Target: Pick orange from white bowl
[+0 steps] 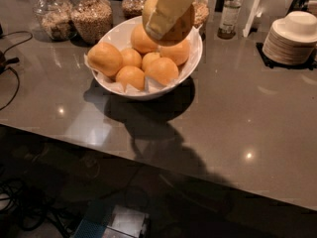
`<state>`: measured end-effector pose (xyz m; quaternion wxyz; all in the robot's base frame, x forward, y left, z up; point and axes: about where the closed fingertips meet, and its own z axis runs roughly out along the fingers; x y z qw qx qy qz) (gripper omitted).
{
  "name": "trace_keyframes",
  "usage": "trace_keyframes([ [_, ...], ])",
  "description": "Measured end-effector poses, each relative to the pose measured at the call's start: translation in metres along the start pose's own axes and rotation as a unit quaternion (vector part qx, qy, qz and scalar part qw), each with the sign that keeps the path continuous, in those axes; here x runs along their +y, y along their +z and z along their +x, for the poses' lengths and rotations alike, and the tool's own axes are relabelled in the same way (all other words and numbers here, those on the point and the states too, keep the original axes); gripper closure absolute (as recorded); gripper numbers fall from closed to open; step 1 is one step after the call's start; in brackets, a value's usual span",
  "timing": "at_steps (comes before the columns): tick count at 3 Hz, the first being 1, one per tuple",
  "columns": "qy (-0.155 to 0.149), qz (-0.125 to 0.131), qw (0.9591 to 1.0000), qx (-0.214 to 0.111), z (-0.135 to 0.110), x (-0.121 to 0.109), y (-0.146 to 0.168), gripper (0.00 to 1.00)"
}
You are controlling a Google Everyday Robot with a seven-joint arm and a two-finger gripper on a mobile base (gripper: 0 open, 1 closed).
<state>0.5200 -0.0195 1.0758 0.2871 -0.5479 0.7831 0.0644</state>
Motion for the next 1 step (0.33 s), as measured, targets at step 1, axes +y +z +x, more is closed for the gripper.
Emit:
trace_keyframes([
  [1, 0.0, 0.0, 1.0, 0.0, 0.0, 0.0, 0.0, 1.0],
])
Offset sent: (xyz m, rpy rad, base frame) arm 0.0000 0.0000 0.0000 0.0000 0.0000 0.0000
